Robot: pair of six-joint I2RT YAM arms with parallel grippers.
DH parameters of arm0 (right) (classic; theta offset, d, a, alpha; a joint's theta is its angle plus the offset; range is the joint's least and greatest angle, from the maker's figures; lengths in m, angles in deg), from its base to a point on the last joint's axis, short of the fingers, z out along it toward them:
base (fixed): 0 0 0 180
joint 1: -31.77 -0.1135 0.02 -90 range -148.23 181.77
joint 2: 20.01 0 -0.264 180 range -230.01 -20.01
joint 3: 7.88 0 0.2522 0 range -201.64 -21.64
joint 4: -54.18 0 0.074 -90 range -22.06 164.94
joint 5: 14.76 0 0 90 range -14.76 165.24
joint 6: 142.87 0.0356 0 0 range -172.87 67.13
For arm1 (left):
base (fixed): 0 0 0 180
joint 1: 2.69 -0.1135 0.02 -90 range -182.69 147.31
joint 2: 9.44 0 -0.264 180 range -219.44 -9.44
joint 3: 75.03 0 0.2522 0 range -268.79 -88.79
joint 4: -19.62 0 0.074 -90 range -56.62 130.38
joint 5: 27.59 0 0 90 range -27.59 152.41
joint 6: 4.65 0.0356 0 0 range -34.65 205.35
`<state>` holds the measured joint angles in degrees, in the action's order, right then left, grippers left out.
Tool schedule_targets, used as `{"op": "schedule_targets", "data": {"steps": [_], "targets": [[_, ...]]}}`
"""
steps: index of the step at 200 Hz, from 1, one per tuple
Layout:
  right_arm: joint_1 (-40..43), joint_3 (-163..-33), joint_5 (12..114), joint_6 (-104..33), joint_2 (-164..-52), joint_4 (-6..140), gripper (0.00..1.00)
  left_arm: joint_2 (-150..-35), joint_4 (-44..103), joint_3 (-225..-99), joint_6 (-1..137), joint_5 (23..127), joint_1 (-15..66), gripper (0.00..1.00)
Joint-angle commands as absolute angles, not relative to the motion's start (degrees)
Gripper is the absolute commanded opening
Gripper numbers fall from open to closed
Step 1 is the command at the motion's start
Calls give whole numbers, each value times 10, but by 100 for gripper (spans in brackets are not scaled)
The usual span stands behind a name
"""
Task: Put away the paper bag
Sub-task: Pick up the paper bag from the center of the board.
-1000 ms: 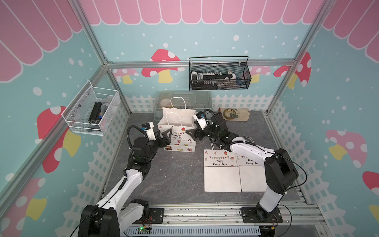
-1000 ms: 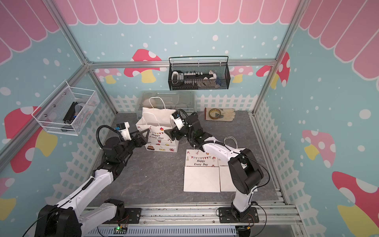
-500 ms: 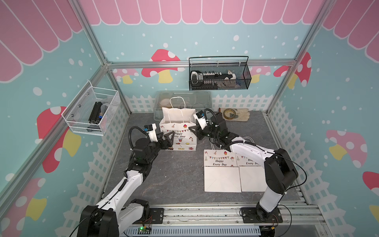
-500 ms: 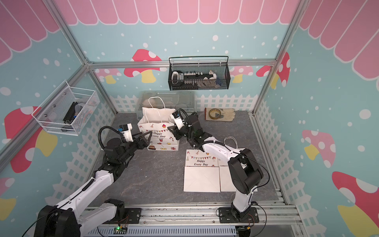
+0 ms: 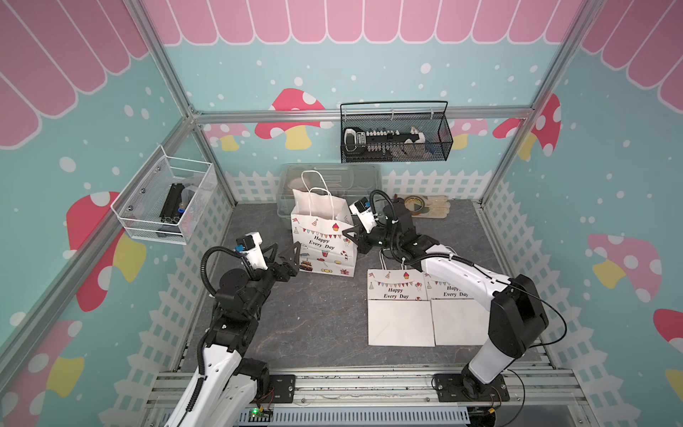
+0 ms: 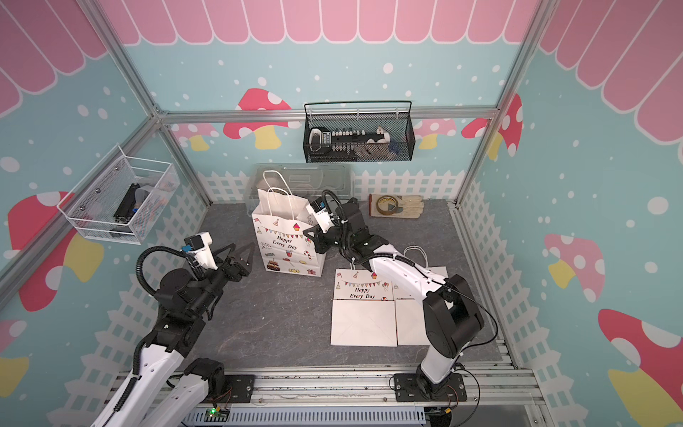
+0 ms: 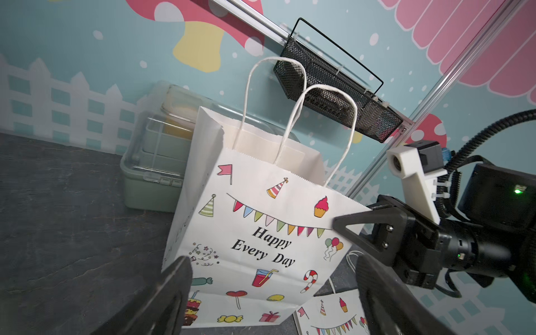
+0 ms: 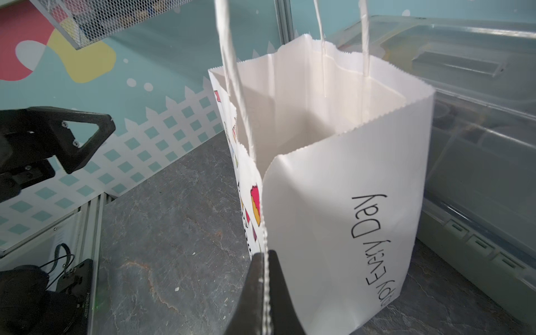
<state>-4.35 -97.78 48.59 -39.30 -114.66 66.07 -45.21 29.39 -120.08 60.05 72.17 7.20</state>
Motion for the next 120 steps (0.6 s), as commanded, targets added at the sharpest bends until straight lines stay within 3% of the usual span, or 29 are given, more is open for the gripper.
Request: {"op": "schedule_targets", "data": {"steps": [1,54,120], "targets": [[-48,-1014,458,-433,-1096,738,0,-432,339,-1203,610,691,73,88],[-45,-1041,422,-482,-999,867,0,-449,415,-1290,638,831,71,89],[-42,-1036,354,-489,-895,926,0,-457,387,-1310,637,1040,72,88]]}}
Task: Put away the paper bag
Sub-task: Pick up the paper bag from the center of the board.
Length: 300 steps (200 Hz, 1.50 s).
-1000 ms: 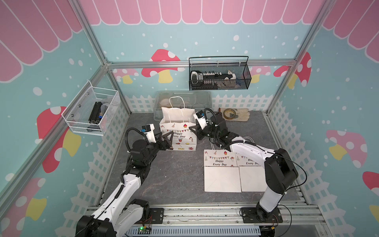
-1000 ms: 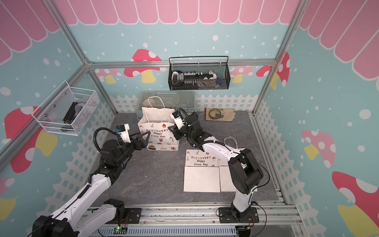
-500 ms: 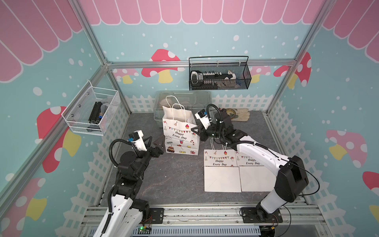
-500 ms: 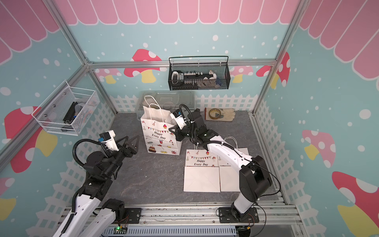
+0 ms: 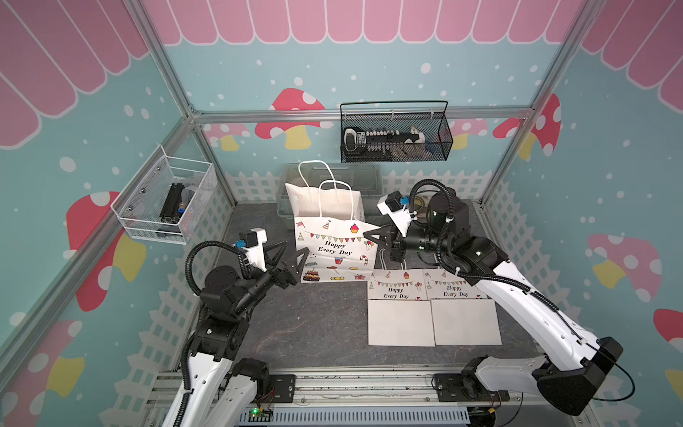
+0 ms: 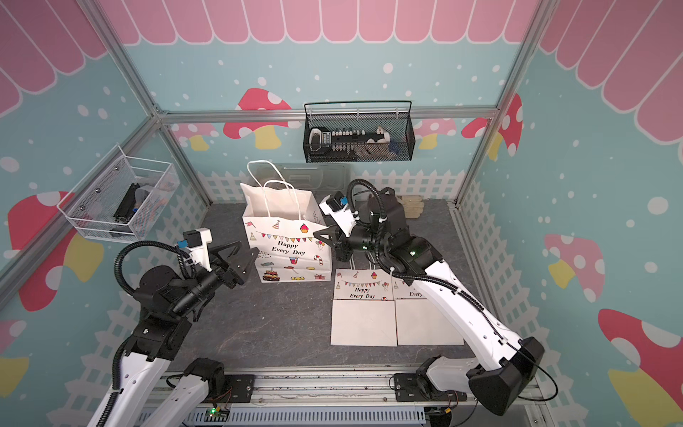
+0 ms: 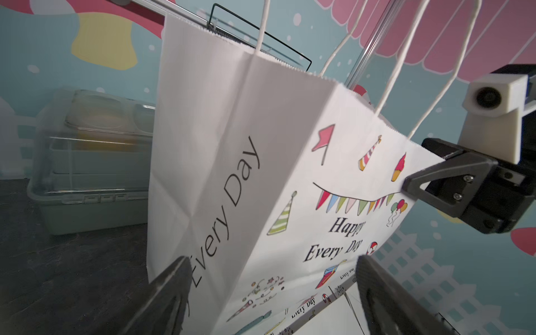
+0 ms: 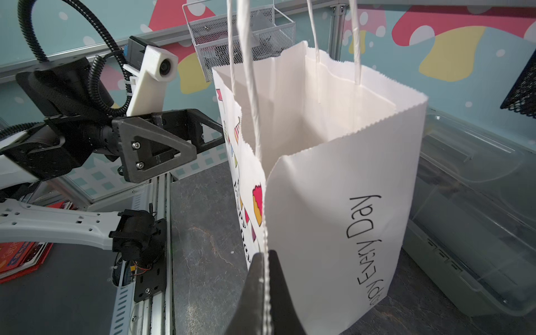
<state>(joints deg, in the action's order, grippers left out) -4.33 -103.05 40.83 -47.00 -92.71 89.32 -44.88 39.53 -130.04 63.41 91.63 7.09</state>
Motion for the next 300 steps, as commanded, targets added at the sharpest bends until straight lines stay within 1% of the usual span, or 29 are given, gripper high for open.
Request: {"op": "schedule_targets", "data": {"steps": [1,29,83,102,126,136,152,184,215,237,282,300], "targets": [[-42,-1036,353,-489,-894,926,0,-458,384,-1309,636,1043,72,88],[-41,-1033,327,-486,-881,931,0,-474,336,-1302,606,1102,83,88],[-42,-1030,287,-471,-872,923,0,-490,336,-1315,619,1102,146,84],[-41,-1028,287,-469,-867,922,0,-494,339,-1323,625,1102,166,79],[-41,-1023,294,-468,-854,924,0,-492,339,-1327,625,1103,176,67],[-41,-1020,298,-470,-845,927,0,-489,351,-1329,633,1096,176,66],[-38,-1014,298,-474,-828,935,0,-478,372,-1328,648,1076,176,66],[-38,-1005,283,-481,-793,959,0,-465,374,-1322,653,1054,176,74],[-37,-992,277,-488,-763,977,0,-475,345,-1321,632,1089,176,78],[-36,-984,277,-496,-749,988,0,-471,341,-1321,630,1092,176,79],[-34,-981,262,-503,-742,996,0,-452,292,-1308,595,1104,172,81],[-34,-981,262,-503,-745,995,0,-458,263,-1307,573,1133,172,80]]}}
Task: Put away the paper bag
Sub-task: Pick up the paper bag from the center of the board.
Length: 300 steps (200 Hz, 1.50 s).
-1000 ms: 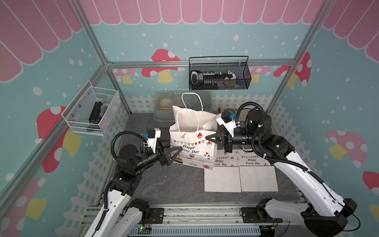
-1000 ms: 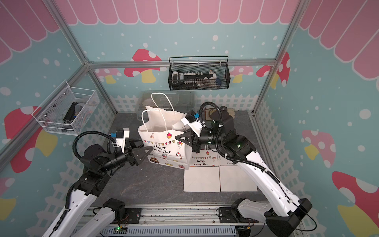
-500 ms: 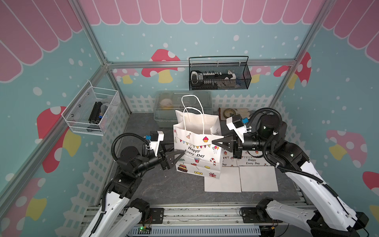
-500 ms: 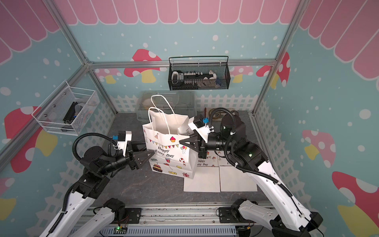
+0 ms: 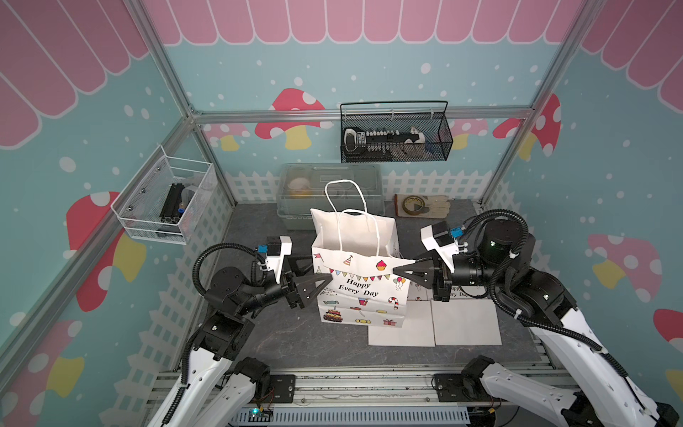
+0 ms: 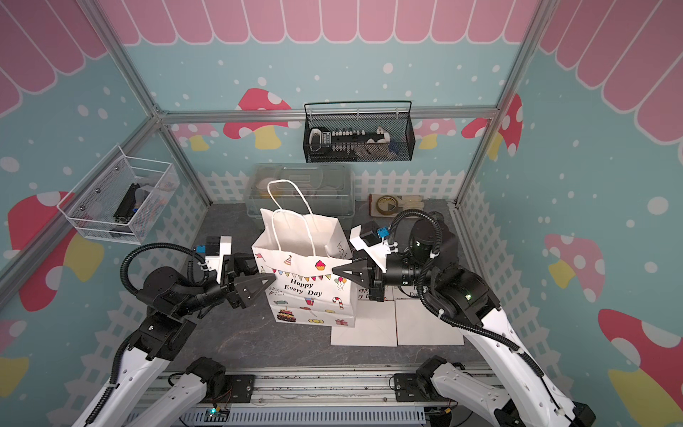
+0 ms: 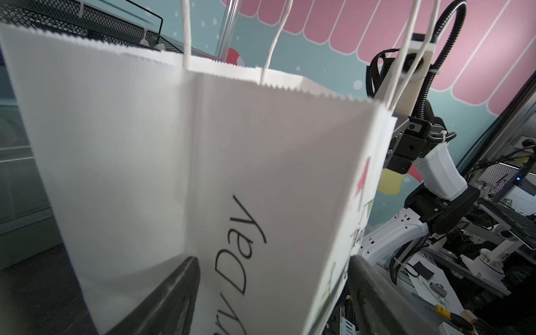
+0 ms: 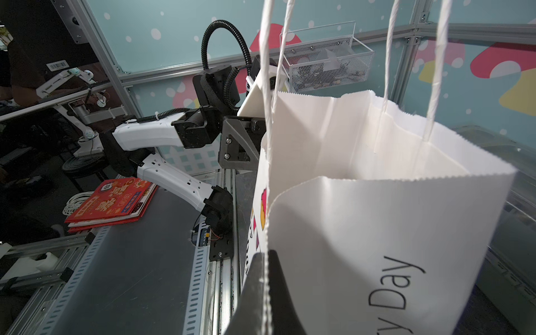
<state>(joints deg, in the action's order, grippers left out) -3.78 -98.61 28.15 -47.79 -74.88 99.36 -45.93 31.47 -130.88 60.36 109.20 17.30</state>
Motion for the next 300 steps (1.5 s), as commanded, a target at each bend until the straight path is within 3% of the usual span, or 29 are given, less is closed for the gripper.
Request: {"op": "schedule_targets", "data": {"steps": [1,34,126,161,202,216,228,269,300], "targets": [[-34,-981,262,-503,-745,996,0,-458,261,-1307,570,1135,172,80],[-33,-982,258,-503,-751,994,0,-473,221,-1308,537,1191,173,75],[-29,-986,274,-488,-753,975,0,-465,228,-1310,540,1201,174,37],[-29,-983,276,-466,-750,950,0,-465,242,-1314,547,1188,173,0],[-29,-973,290,-457,-744,944,2,-470,243,-1319,541,1188,172,0],[-29,-971,306,-455,-735,944,9,-473,246,-1325,539,1189,173,0],[-29,-963,355,-459,-719,943,20,-482,256,-1334,541,1197,170,0],[-28,-895,583,-463,-644,937,83,-556,150,-1367,462,1300,137,0],[-28,-846,679,-450,-585,932,99,-601,133,-1414,447,1348,127,0]]}}
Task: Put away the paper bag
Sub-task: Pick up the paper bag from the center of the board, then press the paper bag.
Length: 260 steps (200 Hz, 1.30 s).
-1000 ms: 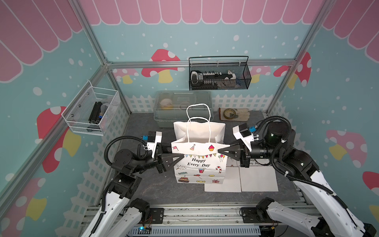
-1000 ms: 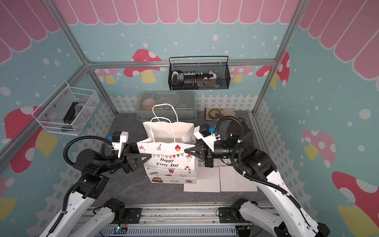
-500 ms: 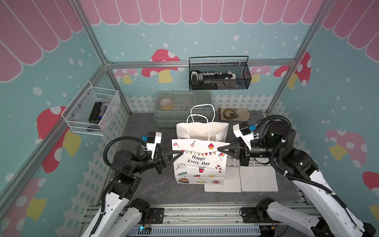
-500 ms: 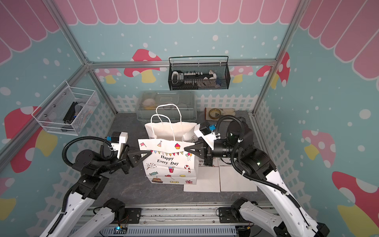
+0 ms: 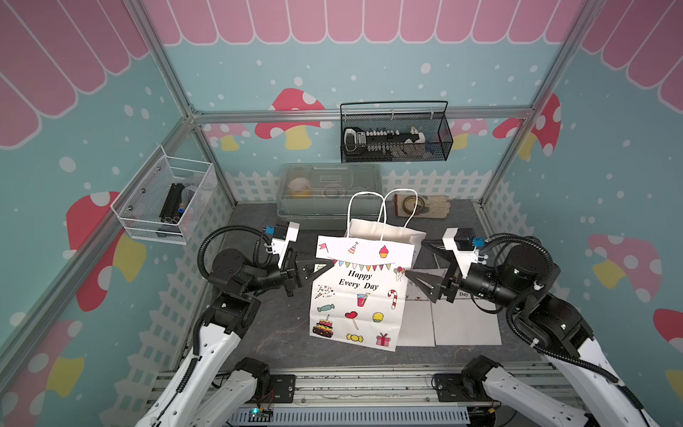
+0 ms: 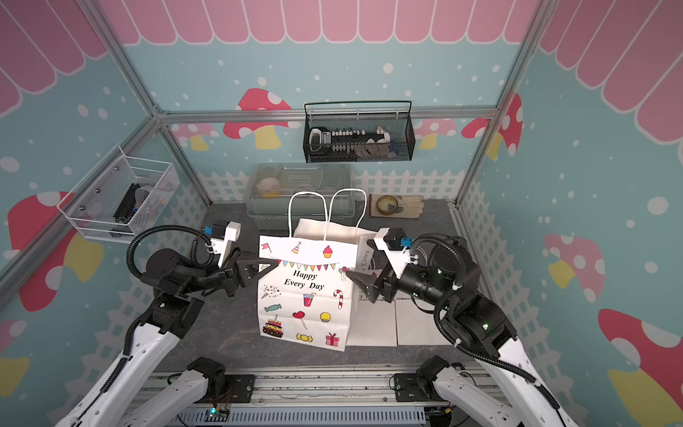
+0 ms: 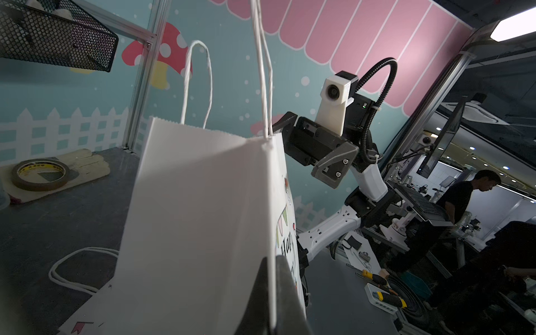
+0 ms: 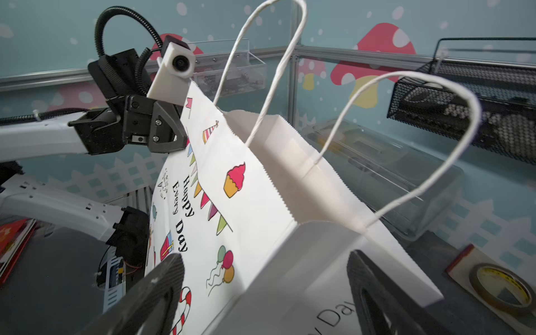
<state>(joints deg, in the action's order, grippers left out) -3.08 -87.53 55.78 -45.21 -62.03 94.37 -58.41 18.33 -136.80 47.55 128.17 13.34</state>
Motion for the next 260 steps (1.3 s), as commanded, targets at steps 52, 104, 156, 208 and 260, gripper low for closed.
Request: {"op": "schedule_targets", "data": {"steps": [52,104,156,208,260], "targets": [[-28,-760,758,-404,-527,927,99,-668,98,-1494,418,1373,104,0],[-28,-669,588,-371,-523,843,99,-703,-59,-1536,280,1363,106,0],[-28,-646,501,-365,-529,823,99,-698,-61,-1574,255,1344,113,0],[-28,-629,451,-344,-591,735,99,-715,-103,-1591,216,1331,120,0],[-28,-649,405,-314,-653,653,99,-712,-128,-1576,204,1319,122,0]]}}
